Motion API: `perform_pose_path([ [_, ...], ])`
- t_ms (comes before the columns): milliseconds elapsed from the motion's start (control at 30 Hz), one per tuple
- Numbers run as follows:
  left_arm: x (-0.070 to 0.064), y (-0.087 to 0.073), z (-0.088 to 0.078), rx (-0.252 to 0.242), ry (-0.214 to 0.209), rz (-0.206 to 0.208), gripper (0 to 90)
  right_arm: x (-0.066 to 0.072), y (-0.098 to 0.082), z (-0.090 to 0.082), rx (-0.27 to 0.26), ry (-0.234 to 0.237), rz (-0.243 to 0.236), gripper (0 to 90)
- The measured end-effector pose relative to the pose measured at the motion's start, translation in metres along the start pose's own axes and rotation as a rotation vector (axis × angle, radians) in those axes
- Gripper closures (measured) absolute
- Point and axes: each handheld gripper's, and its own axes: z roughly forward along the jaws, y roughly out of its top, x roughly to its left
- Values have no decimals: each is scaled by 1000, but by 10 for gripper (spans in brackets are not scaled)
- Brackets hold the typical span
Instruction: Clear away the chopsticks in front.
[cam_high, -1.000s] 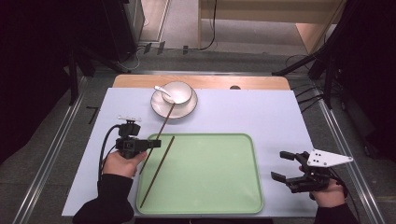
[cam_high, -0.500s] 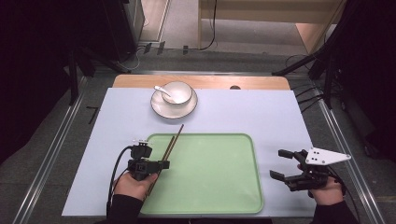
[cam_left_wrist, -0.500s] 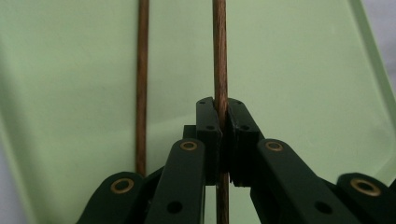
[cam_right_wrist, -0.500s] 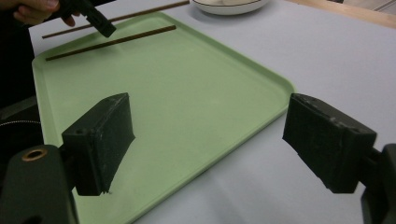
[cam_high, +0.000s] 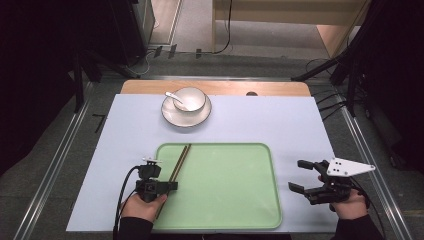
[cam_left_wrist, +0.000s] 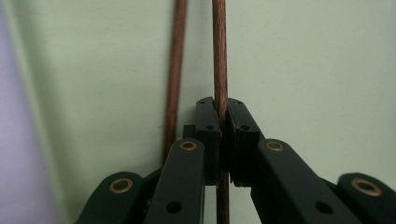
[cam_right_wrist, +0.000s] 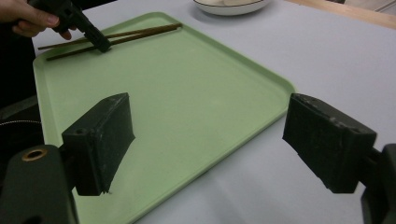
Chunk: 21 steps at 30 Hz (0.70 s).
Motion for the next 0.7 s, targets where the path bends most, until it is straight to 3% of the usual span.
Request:
perform_pose_path([
  [300, 5, 0, -4, 2, 3, -12, 822, 0, 1, 1, 2, 3, 1, 162],
  [467, 9, 2, -4, 9, -26, -26, 799, 0, 0, 2, 6, 6, -2, 162],
  [567, 8, 4, -7, 0, -39, -8, 770, 0, 0, 1, 3, 6, 1, 163],
  [700, 6, 8, -15, -23, -73, 48, 697, 0, 0, 0, 2, 7, 3, 162],
])
